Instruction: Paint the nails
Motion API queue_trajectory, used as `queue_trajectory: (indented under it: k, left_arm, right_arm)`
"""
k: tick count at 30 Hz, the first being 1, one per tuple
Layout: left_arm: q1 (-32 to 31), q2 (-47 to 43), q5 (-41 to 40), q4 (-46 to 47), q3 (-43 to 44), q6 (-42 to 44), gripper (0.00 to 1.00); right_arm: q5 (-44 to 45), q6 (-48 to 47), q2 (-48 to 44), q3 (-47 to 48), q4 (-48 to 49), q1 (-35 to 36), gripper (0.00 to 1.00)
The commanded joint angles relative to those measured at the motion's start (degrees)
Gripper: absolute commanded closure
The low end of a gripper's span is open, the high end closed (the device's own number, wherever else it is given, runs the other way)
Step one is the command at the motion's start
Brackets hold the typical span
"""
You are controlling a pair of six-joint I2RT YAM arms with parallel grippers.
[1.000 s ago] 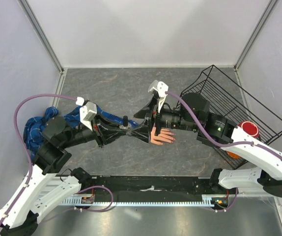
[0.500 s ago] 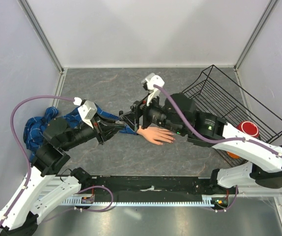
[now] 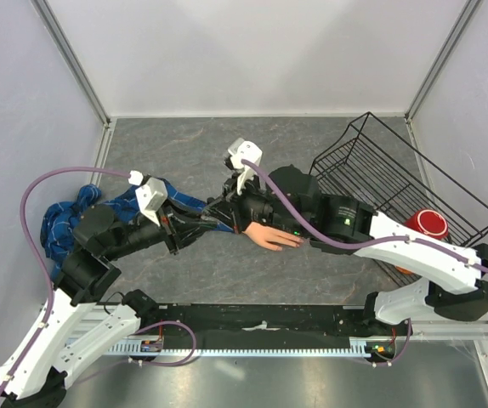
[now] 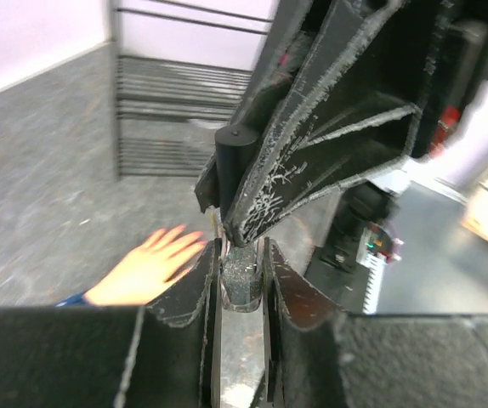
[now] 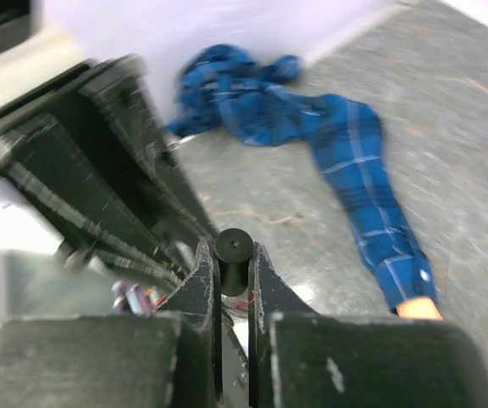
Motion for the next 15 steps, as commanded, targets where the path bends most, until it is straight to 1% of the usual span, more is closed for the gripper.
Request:
queue_trajectory:
  k: [1, 2, 3, 4, 5, 6, 7, 8, 9, 10, 11, 12, 14, 15]
  left_arm:
    - [-0.59, -0.14, 27.03, 11.33, 0.27, -3.75, 0.98]
    - [-0.59, 0.03, 31.03, 18.49, -0.60, -5.86, 0.98]
    - [-0.59, 0.21, 38.55, 23.70, -1.30, -11.88, 0.98]
    - [-0.59, 0.82, 41.32, 28.45, -2.01, -15.68, 0.98]
    - [-0.59, 1.35, 43.44, 38.85, -3.58, -22.77, 0.98]
    - [-0.59, 1.79, 44.76, 41.83, -4.03, -25.02, 0.98]
    - [-0.59, 2.75, 45.39, 42.81, -3.69, -25.91, 0.98]
    - [-0.59, 3.11, 45.04, 40.73, -3.34, -24.70, 0.98]
    - [-0.59, 3.46, 43.13, 37.67, -2.72, -22.95, 0.98]
    - [-0.59, 3.64, 41.45, 34.07, -1.24, -20.23, 0.98]
    - [-0.59, 3.64, 39.52, 30.64, -0.53, -15.16, 0.98]
    - [-0.59, 3.64, 35.33, 24.17, 0.09, -13.11, 0.98]
    - [-0.59, 3.64, 31.26, 19.11, 1.85, -7.58, 0.98]
    - [-0.59, 3.55, 26.72, 14.13, 2.29, -5.98, 0.98]
  right_arm:
    - [-21.06, -6.12, -5.82, -6.38, 8.07, -2.59, 1.00]
    - [-27.47, -6.66, -7.05, -8.59, 10.35, -3.39, 1.00]
    - [-42.15, -6.66, -8.89, -10.62, 15.07, -5.40, 1.00]
    - [-47.95, -5.88, -9.26, -13.42, 17.21, -6.29, 1.00]
    - [-53.76, -2.92, -9.43, -14.67, 19.67, -6.99, 1.00]
    - [-60.95, -1.06, -9.35, -15.72, 24.74, -7.61, 1.00]
    - [-63.28, 0.26, -9.17, -17.30, 25.83, -7.70, 1.00]
    - [-64.35, 1.93, -8.91, -17.75, 28.37, -7.61, 1.00]
    - [-64.53, 2.04, -8.47, -17.93, 28.83, -8.13, 1.00]
    - [-64.28, 2.04, -8.47, -18.45, 28.83, -8.49, 1.00]
    - [-63.75, 2.21, -8.38, -18.81, 28.83, -9.01, 1.00]
    - [-62.96, 2.65, -8.64, -18.98, 28.83, -10.06, 1.00]
    - [-58.23, 2.92, -9.43, -19.07, 27.00, -11.12, 1.00]
    - [-56.21, 2.13, -9.61, -18.20, 25.59, -12.00, 0.91]
